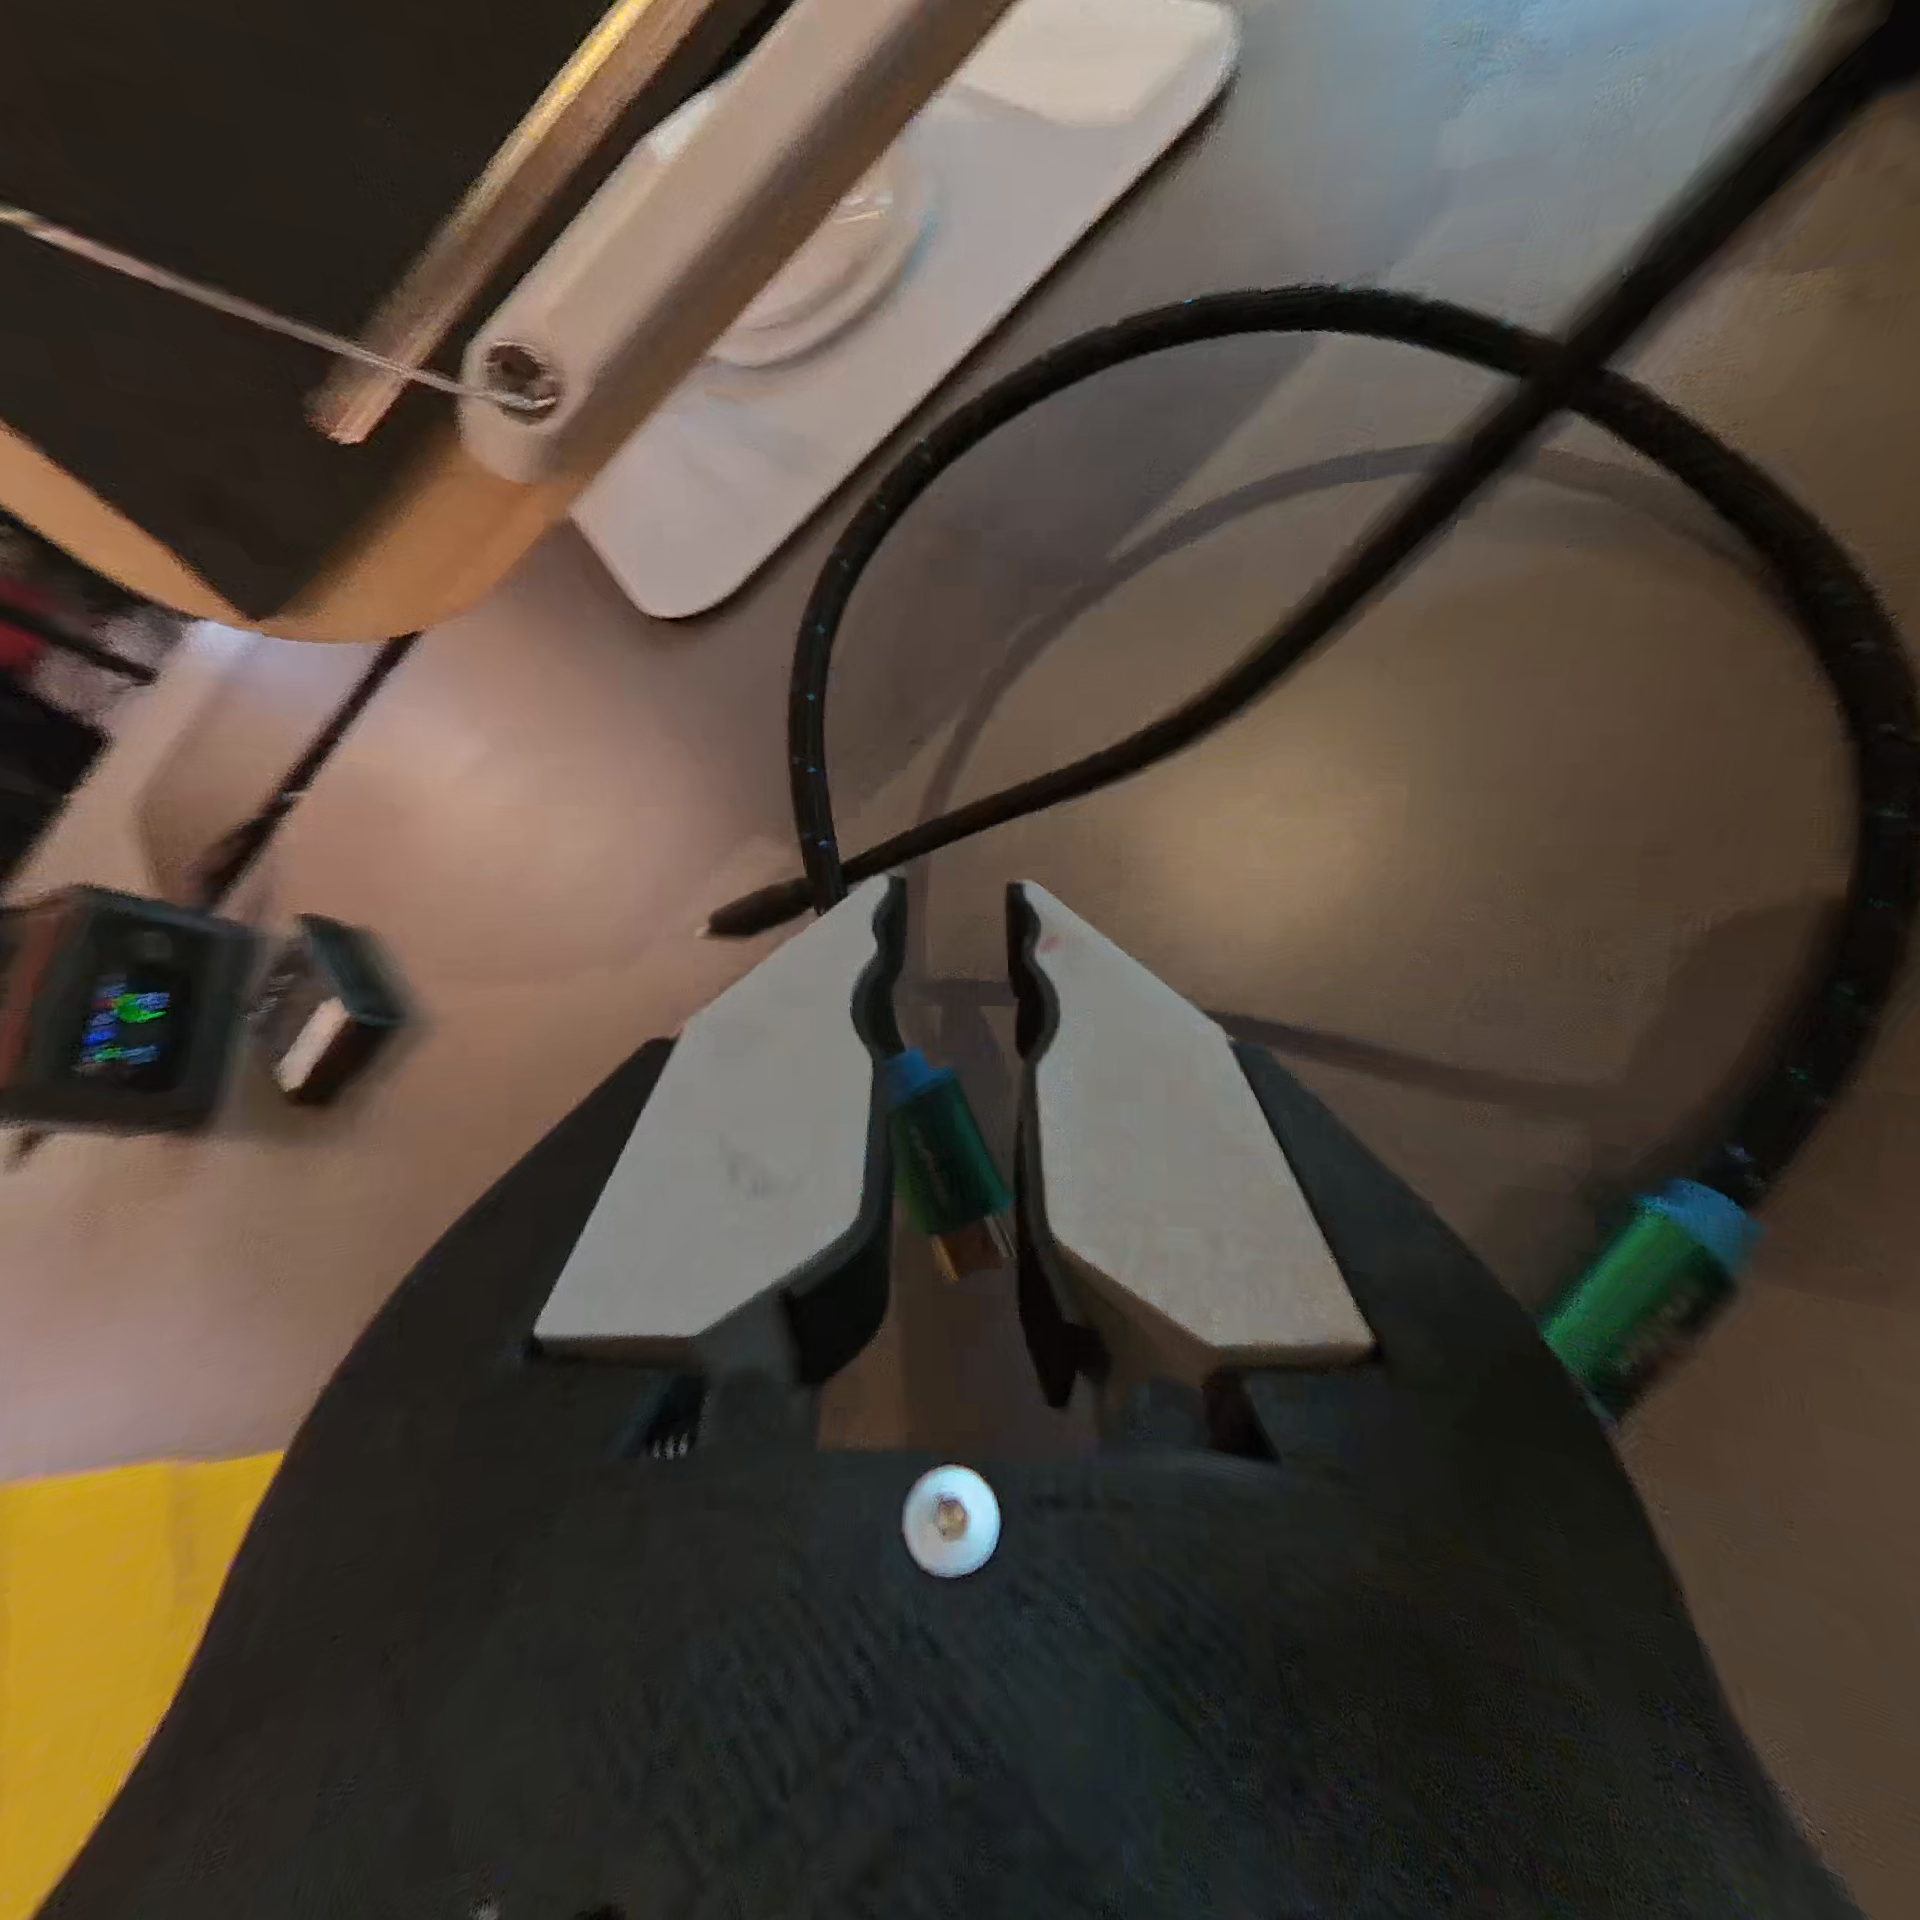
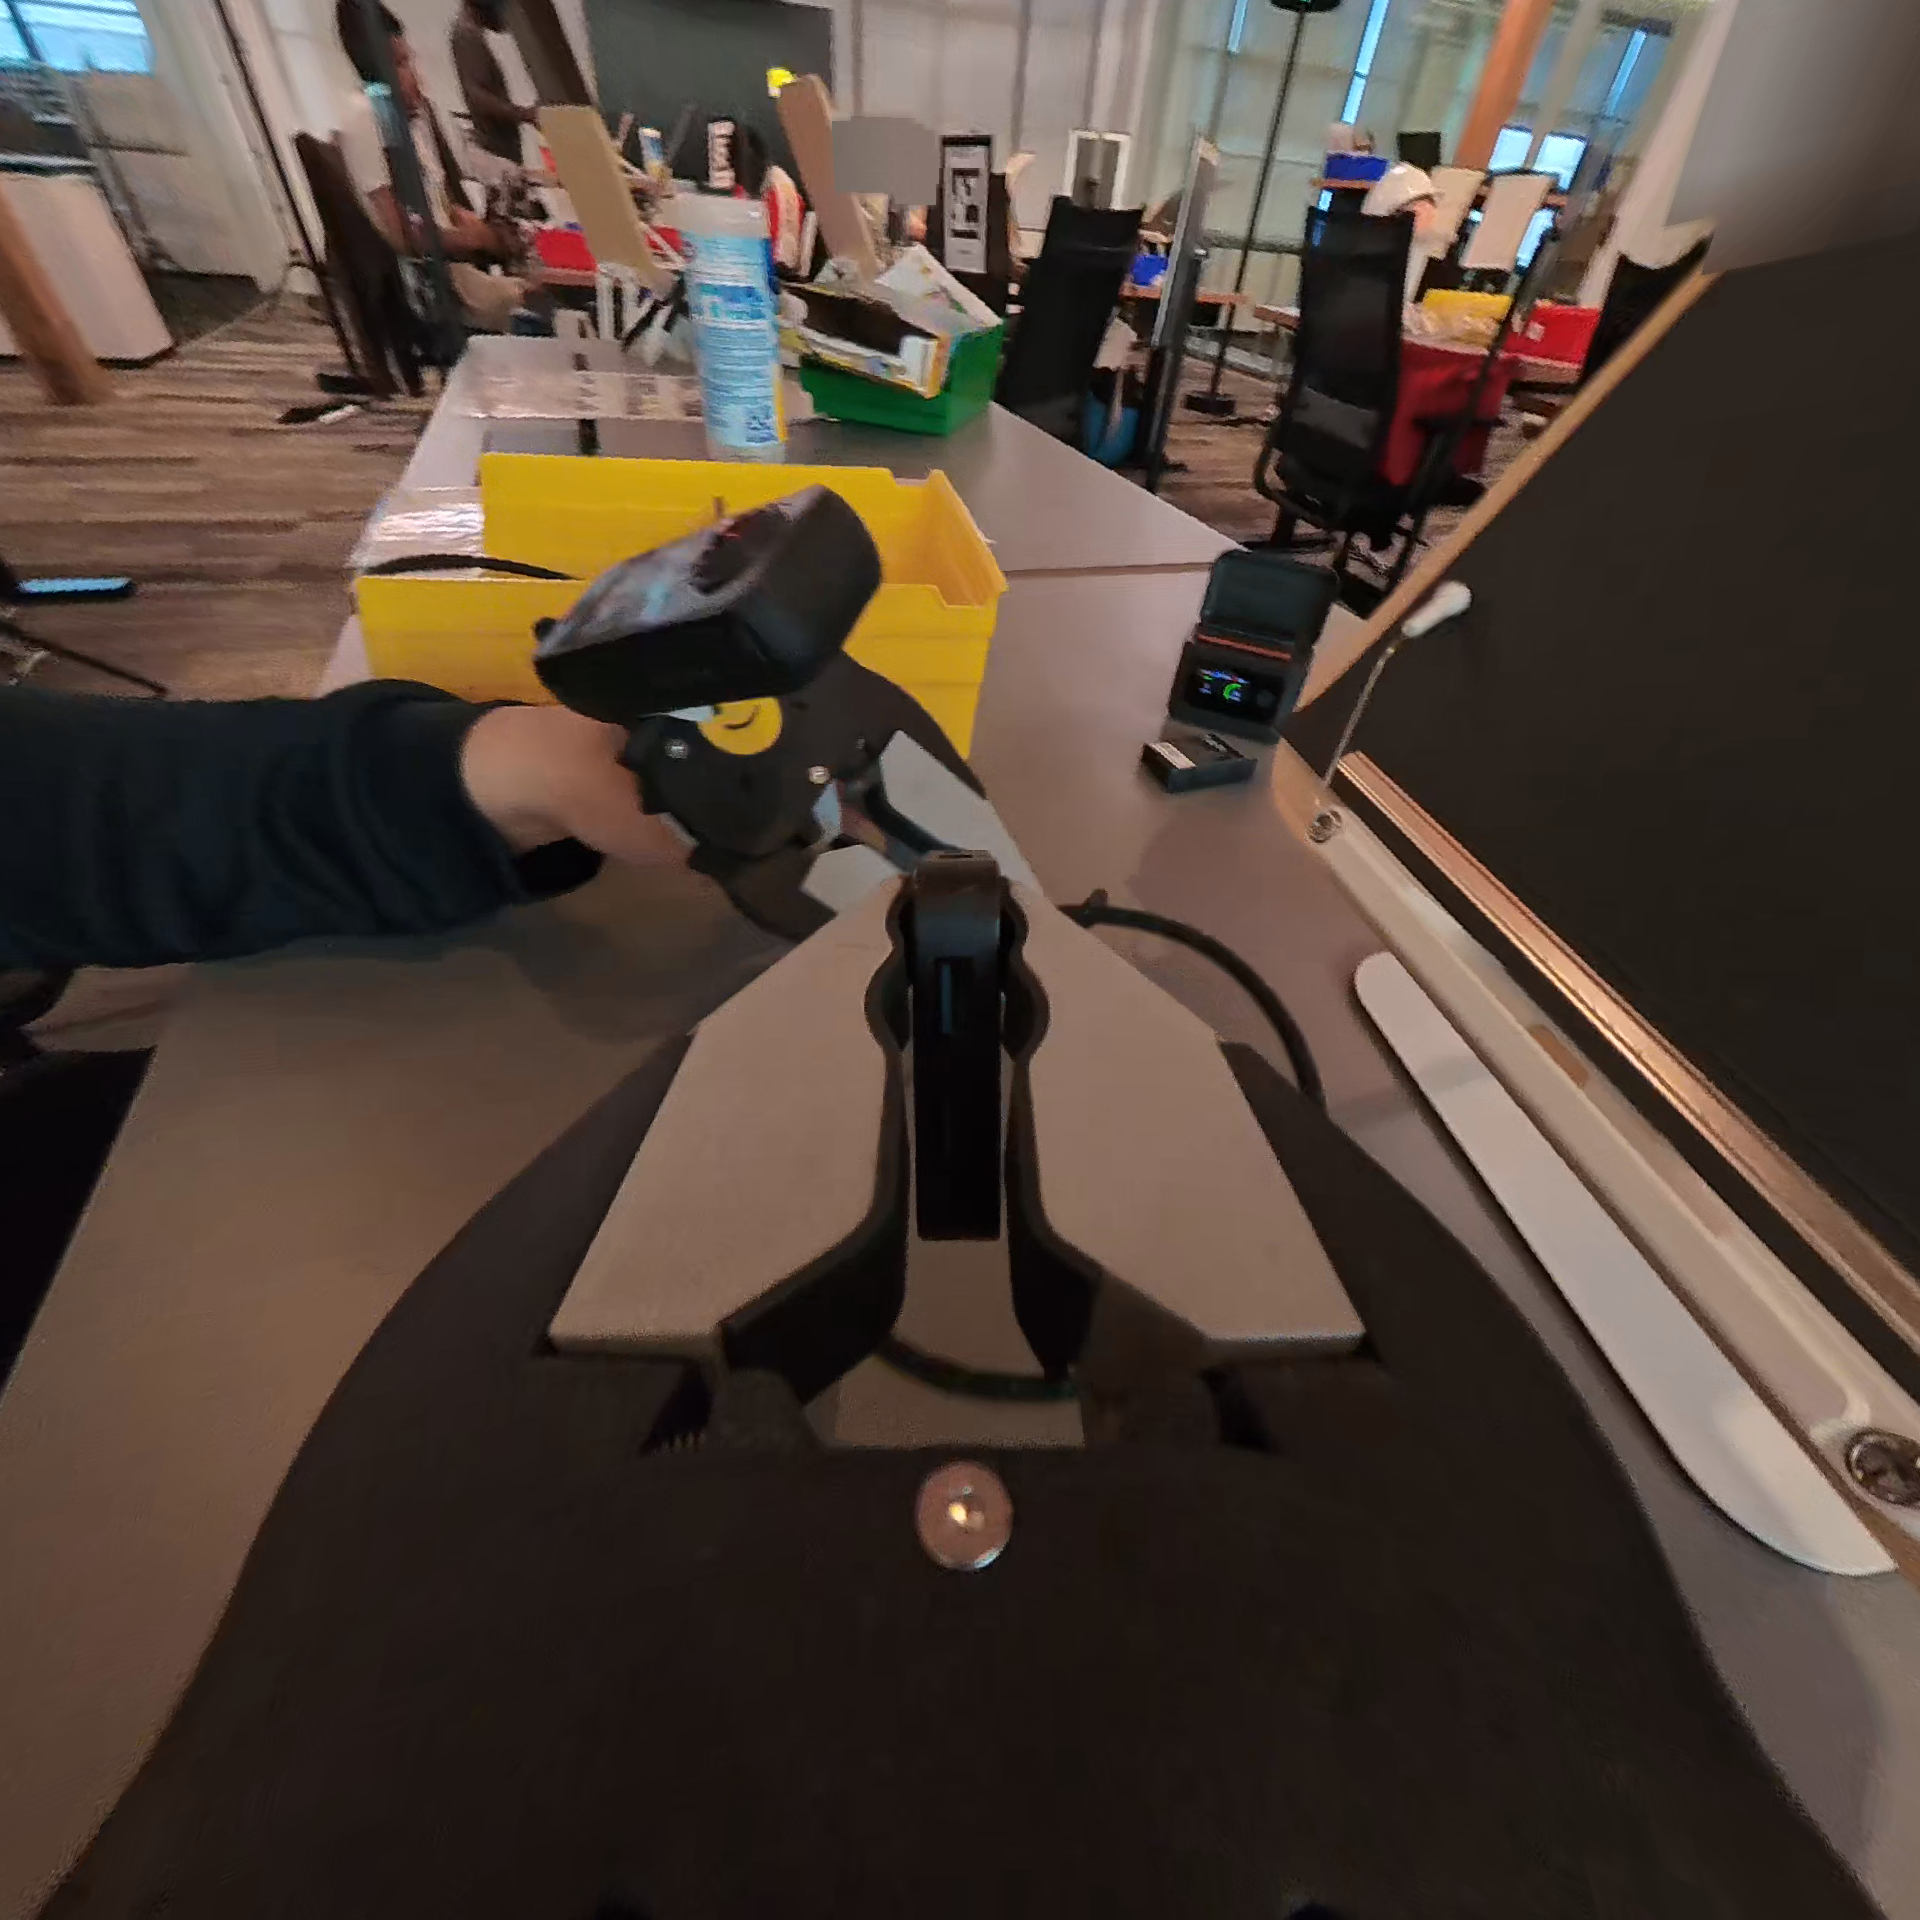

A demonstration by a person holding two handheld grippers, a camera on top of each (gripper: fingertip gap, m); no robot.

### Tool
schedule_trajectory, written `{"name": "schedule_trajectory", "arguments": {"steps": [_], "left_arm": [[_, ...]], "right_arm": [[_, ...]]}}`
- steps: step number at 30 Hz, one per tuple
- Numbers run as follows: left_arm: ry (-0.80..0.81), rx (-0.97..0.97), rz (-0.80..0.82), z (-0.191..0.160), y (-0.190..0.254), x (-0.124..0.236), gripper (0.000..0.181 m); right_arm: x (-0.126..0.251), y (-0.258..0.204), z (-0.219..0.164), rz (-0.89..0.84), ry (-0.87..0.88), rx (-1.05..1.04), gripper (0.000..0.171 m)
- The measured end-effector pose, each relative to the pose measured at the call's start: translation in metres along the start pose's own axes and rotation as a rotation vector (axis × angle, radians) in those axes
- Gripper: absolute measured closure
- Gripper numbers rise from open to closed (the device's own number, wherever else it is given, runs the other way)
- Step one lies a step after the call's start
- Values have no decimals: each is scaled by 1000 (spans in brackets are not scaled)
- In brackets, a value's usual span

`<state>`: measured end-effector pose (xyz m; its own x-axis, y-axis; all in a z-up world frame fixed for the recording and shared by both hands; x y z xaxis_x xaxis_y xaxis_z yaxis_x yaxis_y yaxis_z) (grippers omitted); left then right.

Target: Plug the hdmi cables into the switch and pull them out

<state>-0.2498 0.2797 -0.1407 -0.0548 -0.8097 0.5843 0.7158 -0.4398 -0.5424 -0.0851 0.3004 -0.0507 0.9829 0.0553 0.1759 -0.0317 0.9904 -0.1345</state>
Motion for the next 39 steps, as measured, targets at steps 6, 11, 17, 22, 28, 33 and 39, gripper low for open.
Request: {"name": "schedule_trajectory", "arguments": {"steps": [6, 11, 17, 22, 28, 33, 39], "left_arm": [[9, 69, 170, -12, -33, 8, 167], [173, 145, 41, -4, -44, 34, 132], [459, 86, 32, 15, -51, 80, 150], [580, 138, -47, 28, -46, 96, 168], [812, 276, -193, 31, -56, 124, 142], [756, 166, -177, 36, -40, 112, 122], [832, 227, -97, 37, -54, 126, 129]], "right_arm": [[19, -15, 12, 161, 65, 32, 160], [26, -9, 16, 114, 118, 28, 161], [13, -12, 9, 51, 72, 120, 160], [11, -11, 7, 36, 64, 134, 161], [5, 3, -1, -58, 4, 85, 161], [-1, 3, -5, -68, -25, 89, 161], [-1, 12, -9, -100, -39, 32, 160]]}}
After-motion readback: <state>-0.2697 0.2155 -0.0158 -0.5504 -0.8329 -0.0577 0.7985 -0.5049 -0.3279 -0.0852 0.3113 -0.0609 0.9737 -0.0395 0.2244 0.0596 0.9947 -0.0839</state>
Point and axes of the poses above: each gripper's, where its closed fingertips meet, x back along the fingers, z out of its top, y = z × x across the jaws, the point moved 7 cm from there along x, back along the fingers, and after that the axes turned 12 degrees about -x, right-handed, at the moved point
